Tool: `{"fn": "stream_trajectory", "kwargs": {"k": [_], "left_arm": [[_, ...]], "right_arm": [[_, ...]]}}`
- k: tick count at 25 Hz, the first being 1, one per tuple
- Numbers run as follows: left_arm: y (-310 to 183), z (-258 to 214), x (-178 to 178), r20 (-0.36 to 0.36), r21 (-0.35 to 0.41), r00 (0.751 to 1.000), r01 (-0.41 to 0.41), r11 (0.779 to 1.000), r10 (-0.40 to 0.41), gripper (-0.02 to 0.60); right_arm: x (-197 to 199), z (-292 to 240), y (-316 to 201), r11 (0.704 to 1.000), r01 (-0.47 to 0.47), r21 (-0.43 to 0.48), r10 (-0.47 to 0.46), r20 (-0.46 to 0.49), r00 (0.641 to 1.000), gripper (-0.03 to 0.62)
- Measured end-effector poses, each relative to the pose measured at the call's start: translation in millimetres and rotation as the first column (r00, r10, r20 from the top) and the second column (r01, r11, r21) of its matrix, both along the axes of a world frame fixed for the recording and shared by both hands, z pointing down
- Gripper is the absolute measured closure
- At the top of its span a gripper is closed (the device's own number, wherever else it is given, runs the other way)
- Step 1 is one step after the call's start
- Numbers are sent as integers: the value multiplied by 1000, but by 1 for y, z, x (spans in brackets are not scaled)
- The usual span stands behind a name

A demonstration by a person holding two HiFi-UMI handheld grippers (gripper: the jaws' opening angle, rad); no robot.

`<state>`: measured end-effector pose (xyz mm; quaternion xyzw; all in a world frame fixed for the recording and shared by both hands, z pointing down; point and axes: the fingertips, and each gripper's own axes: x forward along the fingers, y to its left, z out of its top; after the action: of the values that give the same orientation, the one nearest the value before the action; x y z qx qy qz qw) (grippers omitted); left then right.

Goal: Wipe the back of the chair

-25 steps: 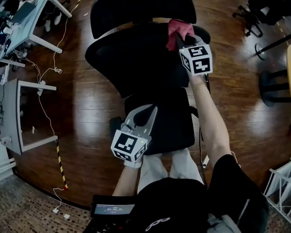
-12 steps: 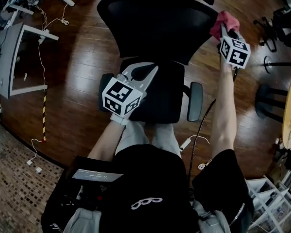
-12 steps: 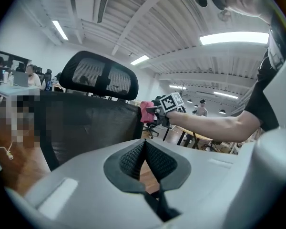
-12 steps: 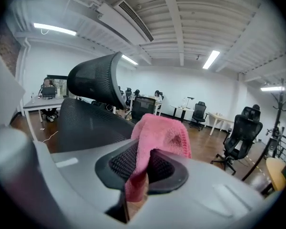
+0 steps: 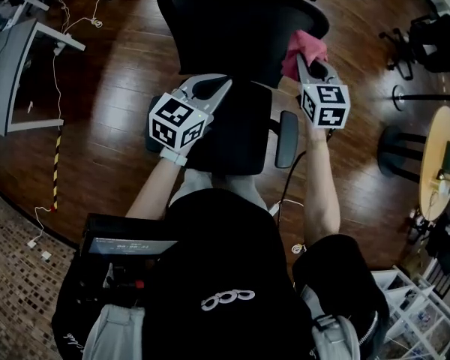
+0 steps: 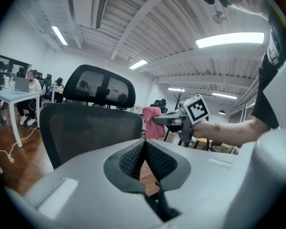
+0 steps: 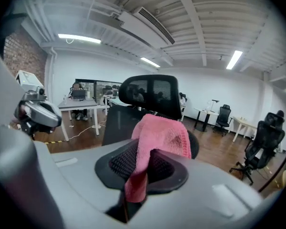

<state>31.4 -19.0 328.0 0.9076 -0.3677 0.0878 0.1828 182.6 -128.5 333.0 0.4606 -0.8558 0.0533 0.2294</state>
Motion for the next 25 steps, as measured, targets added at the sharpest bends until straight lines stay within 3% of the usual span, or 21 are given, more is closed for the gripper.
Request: {"fn": "stream_trajectory", "kwargs": {"k": [3, 7, 13, 25], "left_arm": [[11, -8, 2, -37, 14, 999, -9, 1000, 10, 591], [25, -9, -7, -6, 24, 999, -33, 999, 33, 591], [44, -29, -14, -155, 75, 987, -34, 997, 45, 591], [35, -21, -17, -60, 71, 998, 2, 997, 2, 591]], "right_arm": [[-28, 1, 46, 996, 91, -25, -91, 17, 996, 554], [-57, 6, 92, 989, 141, -51, -139, 38, 990, 554], [-71, 12, 135, 980, 171, -104, -166, 61, 984, 554], [-96, 28, 163, 963, 248, -101, -240, 85, 967, 554]]}}
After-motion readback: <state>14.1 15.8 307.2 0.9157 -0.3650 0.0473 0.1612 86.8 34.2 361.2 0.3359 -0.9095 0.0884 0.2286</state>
